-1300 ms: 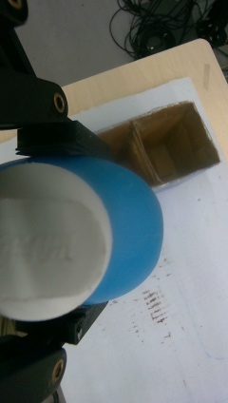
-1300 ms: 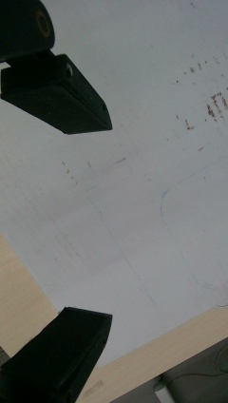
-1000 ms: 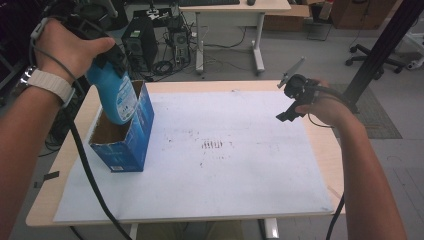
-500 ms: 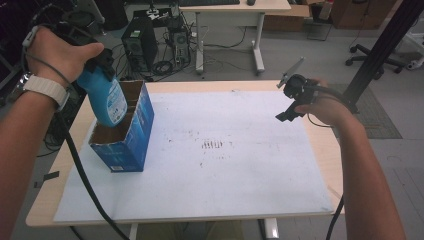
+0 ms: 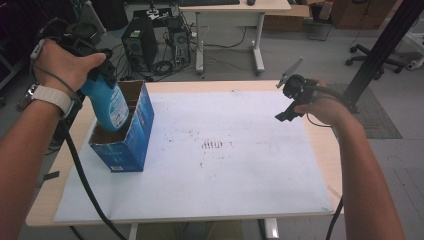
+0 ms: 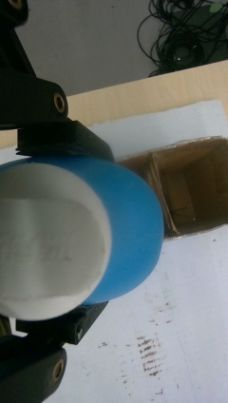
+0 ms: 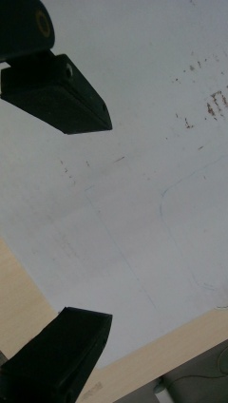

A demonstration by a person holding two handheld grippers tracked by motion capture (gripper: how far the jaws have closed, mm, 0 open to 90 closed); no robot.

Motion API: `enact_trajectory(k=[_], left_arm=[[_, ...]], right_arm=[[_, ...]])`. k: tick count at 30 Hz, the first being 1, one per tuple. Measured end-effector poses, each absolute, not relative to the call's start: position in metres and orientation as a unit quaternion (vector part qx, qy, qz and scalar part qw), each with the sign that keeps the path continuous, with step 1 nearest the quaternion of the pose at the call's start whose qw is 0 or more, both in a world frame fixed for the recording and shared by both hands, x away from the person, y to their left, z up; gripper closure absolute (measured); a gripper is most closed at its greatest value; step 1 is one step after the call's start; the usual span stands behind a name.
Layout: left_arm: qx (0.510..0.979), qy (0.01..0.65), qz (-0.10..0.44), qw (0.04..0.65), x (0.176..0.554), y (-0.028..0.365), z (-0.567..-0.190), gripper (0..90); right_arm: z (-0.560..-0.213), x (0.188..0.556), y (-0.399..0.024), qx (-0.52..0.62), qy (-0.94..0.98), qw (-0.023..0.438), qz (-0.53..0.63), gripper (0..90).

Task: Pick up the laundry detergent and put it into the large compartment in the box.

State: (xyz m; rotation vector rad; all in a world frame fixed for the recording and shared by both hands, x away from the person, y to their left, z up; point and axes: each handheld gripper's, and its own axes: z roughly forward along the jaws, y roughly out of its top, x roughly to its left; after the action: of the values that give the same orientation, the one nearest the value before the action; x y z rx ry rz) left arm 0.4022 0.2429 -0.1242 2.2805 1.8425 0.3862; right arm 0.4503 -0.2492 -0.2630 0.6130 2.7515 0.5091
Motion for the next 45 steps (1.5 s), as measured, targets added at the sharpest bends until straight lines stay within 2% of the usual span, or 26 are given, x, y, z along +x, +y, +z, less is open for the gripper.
enact_trajectory(k=[45], left_arm=[[0.764, 0.627, 0.123, 0.088, 0.420, 0.254, -0.214, 37.3]], right_arm=[[-0.270, 0.452, -0.251, 0.218, 0.951, 0.134, 0.171, 8.4]])
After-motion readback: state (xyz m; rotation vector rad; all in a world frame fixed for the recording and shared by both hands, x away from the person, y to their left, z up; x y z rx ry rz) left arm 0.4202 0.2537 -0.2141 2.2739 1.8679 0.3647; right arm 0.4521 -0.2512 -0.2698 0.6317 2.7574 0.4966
